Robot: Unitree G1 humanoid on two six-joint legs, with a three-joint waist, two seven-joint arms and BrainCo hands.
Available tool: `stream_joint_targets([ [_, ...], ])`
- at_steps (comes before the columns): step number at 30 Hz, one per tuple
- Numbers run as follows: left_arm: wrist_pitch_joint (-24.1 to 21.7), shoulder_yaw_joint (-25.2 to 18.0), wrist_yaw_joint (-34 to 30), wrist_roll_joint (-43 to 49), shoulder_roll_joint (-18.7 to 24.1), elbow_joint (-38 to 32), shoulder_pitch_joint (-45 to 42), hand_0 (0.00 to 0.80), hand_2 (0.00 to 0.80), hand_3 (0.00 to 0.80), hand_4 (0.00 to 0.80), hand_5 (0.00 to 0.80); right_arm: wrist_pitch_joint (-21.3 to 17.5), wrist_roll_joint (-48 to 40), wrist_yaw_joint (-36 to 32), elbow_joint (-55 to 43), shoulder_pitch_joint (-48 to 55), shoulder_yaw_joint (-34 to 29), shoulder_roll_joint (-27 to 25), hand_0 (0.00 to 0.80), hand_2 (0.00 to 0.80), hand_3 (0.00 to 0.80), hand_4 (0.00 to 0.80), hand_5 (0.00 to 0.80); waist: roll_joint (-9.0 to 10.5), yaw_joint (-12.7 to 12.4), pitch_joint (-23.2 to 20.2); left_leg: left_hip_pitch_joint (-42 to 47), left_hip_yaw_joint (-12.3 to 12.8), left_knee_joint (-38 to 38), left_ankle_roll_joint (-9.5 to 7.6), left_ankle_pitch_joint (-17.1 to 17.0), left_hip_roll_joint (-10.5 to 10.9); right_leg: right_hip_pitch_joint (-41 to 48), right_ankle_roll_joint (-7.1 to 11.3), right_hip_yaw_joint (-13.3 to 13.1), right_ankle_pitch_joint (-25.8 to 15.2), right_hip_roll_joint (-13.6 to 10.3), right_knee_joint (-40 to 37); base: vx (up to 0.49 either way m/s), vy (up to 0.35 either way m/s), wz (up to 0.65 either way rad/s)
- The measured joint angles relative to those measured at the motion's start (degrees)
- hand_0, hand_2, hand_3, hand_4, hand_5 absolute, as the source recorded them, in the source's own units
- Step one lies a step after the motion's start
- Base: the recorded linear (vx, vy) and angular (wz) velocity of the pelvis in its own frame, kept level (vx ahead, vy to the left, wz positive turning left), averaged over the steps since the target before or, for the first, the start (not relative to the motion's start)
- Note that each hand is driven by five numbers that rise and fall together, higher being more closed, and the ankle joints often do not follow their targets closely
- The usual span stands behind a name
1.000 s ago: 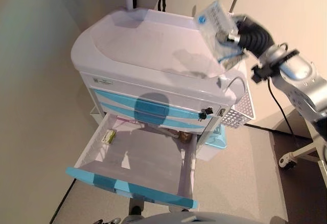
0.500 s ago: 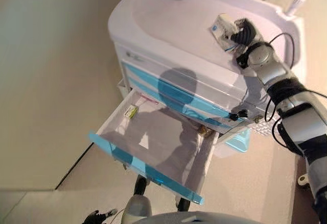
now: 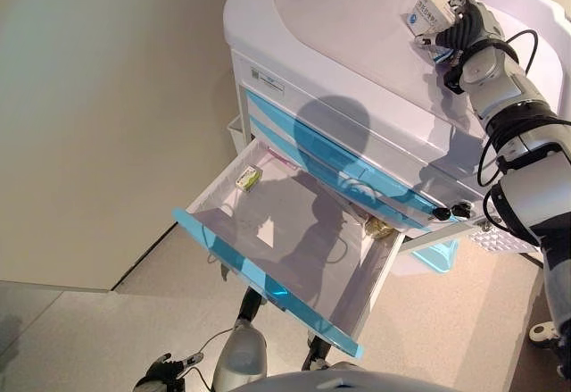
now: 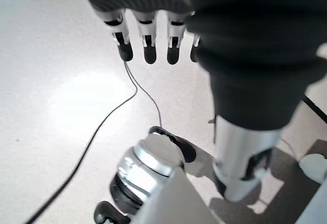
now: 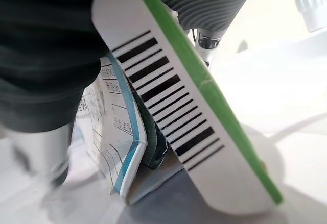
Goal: Open the drawer and pick up the medicine
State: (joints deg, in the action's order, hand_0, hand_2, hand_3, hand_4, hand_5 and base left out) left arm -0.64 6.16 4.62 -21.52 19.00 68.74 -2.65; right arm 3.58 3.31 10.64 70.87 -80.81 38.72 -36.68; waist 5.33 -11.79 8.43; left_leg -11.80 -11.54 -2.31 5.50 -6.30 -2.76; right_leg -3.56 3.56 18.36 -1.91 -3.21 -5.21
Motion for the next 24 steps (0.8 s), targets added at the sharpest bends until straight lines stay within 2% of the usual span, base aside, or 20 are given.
stream_joint_targets([
  [3, -0.05, -0.01, 0.00, 0.00, 0.04, -0.44, 0.60, 0.000, 0.000, 0.000, 0.000, 0.000, -0.02, -0.74, -0.35, -2.45, -0.01, 0.00, -0.25, 0.000, 0.000, 0.000, 0.000, 0.000, 0.15, 1.11, 0.02, 0.16, 0.22, -0.12, -0.03, -0.03, 0.00, -0.01, -0.01, -0.21, -0.01, -0.06, 0.01, 0.012, 0.021, -0.02],
  [7, 0.02, -0.16, -0.04, 0.02, 0.16, -0.49, 1.13, 0.000, 0.000, 0.000, 0.000, 0.000, -0.93, -3.09, -0.61, -11.65, 0.22, 0.10, -0.88, 0.000, 0.000, 0.000, 0.000, 0.000, 0.30, 3.26, 0.14, 1.17, 0.86, -0.73, -0.14, -0.09, -0.03, 0.26, -0.24, -0.93, -0.25, -0.23, 0.01, 0.024, 0.039, -0.09],
  [9, 0.07, -0.28, -0.06, 0.04, 0.17, -0.52, 1.31, 0.000, 0.000, 0.000, 0.000, 0.000, -0.97, -4.05, -0.96, -16.30, 0.28, 0.05, -2.45, 0.000, 0.000, 0.000, 0.000, 0.000, 0.30, 2.97, 0.15, 2.14, 1.99, -1.39, -0.21, -0.14, -0.17, 0.39, -0.20, -1.77, -0.29, -0.23, 0.01, 0.021, 0.041, -0.23],
  [10, 0.14, -0.49, -0.12, 0.06, 0.17, -0.60, 1.44, 0.000, 0.000, 0.000, 0.000, 0.000, -1.24, -4.68, -0.99, -20.69, 0.46, -0.02, -4.39, 0.000, 0.000, 0.000, 0.000, 0.000, 0.32, 3.29, 0.14, 3.06, 2.62, -1.85, -0.25, -0.14, -0.16, 0.75, -0.18, -2.50, -0.32, -0.34, 0.02, 0.026, 0.030, -0.26],
  [13, 0.27, -0.66, -0.23, 0.20, 0.22, -0.84, 1.36, 0.000, 0.000, 0.000, 0.000, 0.000, -2.13, -6.98, -0.95, -25.57, 1.12, -1.60, -7.98, 0.000, 0.000, 0.000, 0.000, 0.000, 0.39, 4.34, 0.15, 5.27, 3.78, -2.59, -0.30, -0.13, -0.10, 2.04, -0.12, -3.34, -0.27, -0.65, 0.00, 0.026, 0.037, -0.15],
  [15, 0.28, -0.66, -0.52, 0.52, 0.26, -0.98, 1.25, 0.000, 0.000, 0.000, 0.000, 0.000, -2.52, -9.16, -0.18, -28.49, 2.15, -5.45, -9.43, 0.000, 0.000, 0.000, 0.000, 0.000, 0.37, 5.04, 0.14, 5.81, 4.37, -2.60, -0.31, -0.13, 0.01, 2.56, 0.02, -3.83, -0.18, -0.73, 0.01, 0.024, 0.038, -0.15],
  [18, 0.53, -0.67, -0.86, 0.76, 0.11, -1.54, 1.23, 0.000, 0.000, 0.000, 0.000, 0.000, -4.03, -13.40, 1.50, -36.40, 9.11, -14.19, -13.09, 0.000, 0.000, 0.000, 0.000, 0.000, 0.23, 6.91, 0.13, 7.45, 6.07, -2.62, -0.82, 0.31, -0.08, 3.39, 0.06, -5.52, -0.33, -0.76, -0.02, 0.016, 0.036, -0.23],
  [20, 0.62, -0.67, -0.91, 0.83, 0.05, -1.89, 0.98, 0.000, 0.000, 0.000, 0.000, 0.000, -5.02, -15.19, 2.60, -39.11, 13.06, -18.67, -13.41, 0.000, 0.000, 0.000, 0.000, 0.000, 0.01, 6.73, 0.03, 8.24, 6.97, -2.63, -0.99, 0.58, -0.11, 3.71, 0.12, -5.84, -0.30, -0.88, -0.04, 0.015, 0.035, -0.25],
  [21, 0.91, -0.67, -1.06, 1.66, -0.05, -2.08, 0.63, 0.000, 0.000, 0.000, 0.000, 0.000, -6.10, -17.15, 3.70, -39.76, 15.12, -20.45, -13.46, 0.000, 0.000, 0.000, 0.000, 0.000, -0.46, 8.03, -0.34, 8.41, 7.98, -2.65, -1.05, 0.60, -0.13, 3.65, 0.38, -6.63, -0.50, -0.91, -0.01, 0.025, 0.044, -0.30],
  [22, 1.01, -0.72, -1.12, 2.21, -0.05, -2.10, 0.74, 0.000, 0.000, 0.000, 0.000, 0.000, -6.42, -18.24, 4.01, -39.94, 16.18, -21.39, -13.68, 0.000, 0.000, 0.000, 0.000, 0.000, -0.71, 8.30, -0.43, 8.53, 8.32, -2.64, -1.06, 0.60, -0.13, 3.46, 0.44, -7.14, -0.67, -0.90, -0.01, 0.032, 0.057, -0.36],
  [23, 1.17, -0.86, -1.20, 2.76, -0.12, -2.20, 0.96, 0.000, 0.000, 0.000, 0.000, 0.000, -7.75, -21.24, 4.85, -42.22, 21.11, -27.19, -13.24, 0.000, 0.000, 0.000, 0.000, 0.000, -0.99, 9.05, -0.57, 9.14, 9.04, -2.65, -1.17, 0.68, -0.17, 3.58, 0.43, -8.09, -0.76, -0.92, -0.01, 0.026, 0.041, -0.24],
  [24, 1.30, -1.02, -1.21, 2.77, -0.32, -2.17, 0.71, 0.000, 0.000, 0.000, 0.000, 0.000, -8.57, -23.03, 5.51, -43.47, 23.97, -29.69, -12.80, 0.000, 0.000, 0.000, 0.000, 0.000, -1.27, 9.27, -0.89, 9.37, 9.44, -2.67, -1.30, 0.80, -0.16, 3.59, 0.43, -8.36, -0.76, -0.97, -0.02, 0.028, 0.049, -0.27],
])
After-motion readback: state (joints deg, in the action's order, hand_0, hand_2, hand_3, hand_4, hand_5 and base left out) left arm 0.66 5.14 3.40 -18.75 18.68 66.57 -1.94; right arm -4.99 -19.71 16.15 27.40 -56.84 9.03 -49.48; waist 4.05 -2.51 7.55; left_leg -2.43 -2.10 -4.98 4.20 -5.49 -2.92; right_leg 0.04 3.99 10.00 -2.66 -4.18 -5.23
